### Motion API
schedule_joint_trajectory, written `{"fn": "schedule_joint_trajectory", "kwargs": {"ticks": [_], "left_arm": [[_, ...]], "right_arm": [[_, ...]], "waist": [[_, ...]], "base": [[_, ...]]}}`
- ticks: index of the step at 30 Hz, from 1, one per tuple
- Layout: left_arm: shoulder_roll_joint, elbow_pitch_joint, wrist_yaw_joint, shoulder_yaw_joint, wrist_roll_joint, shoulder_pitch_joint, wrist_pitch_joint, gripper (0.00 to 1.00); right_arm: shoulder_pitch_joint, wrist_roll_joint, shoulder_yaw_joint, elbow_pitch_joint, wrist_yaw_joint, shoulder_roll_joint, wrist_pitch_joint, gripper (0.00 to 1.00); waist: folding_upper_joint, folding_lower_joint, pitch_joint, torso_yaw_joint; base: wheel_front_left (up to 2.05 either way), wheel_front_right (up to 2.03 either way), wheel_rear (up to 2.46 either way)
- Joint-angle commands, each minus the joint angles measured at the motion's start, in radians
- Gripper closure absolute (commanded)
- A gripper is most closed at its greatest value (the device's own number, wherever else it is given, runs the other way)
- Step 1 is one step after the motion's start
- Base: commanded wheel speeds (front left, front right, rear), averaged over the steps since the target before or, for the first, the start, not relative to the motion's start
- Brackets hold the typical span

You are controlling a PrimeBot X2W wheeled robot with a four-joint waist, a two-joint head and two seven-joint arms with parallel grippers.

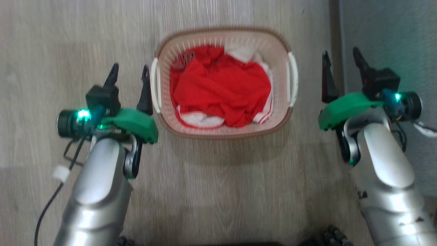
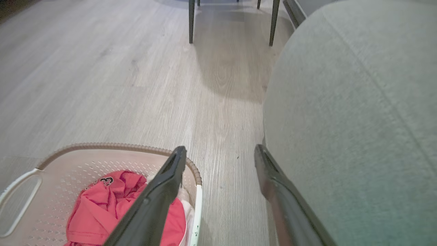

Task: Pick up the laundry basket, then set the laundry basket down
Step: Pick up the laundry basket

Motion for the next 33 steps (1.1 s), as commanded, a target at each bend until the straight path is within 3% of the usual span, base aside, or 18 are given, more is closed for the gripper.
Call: {"fn": "schedule_joint_trajectory", "kwargs": {"ticks": [1,15,33], "left_arm": [[0.011,-0.007,-0.003,0.023,-0.01,-0.021,-0.008,0.0],[0.011,0.207,-0.021,-0.064,-0.085,-0.201,-0.008,0.0],[0.011,0.489,-0.027,-0.106,-0.112,-0.388,-0.008,0.0]], "right_arm": [[-0.009,0.011,0.018,-0.009,0.002,-0.001,-0.012,0.0],[-0.148,0.072,0.053,0.186,0.002,-0.001,-0.012,0.0],[-0.251,0.115,0.125,0.269,0.002,-0.001,-0.012,0.0]], "waist": [[0.0,-0.0003,0.08,0.006],[0.0,-0.0003,0.243,0.015],[0.0,-0.0003,0.366,0.017]], "base": [[0.0,0.0,0.0],[0.0,0.0,0.0],[0.0,0.0,0.0]]}}
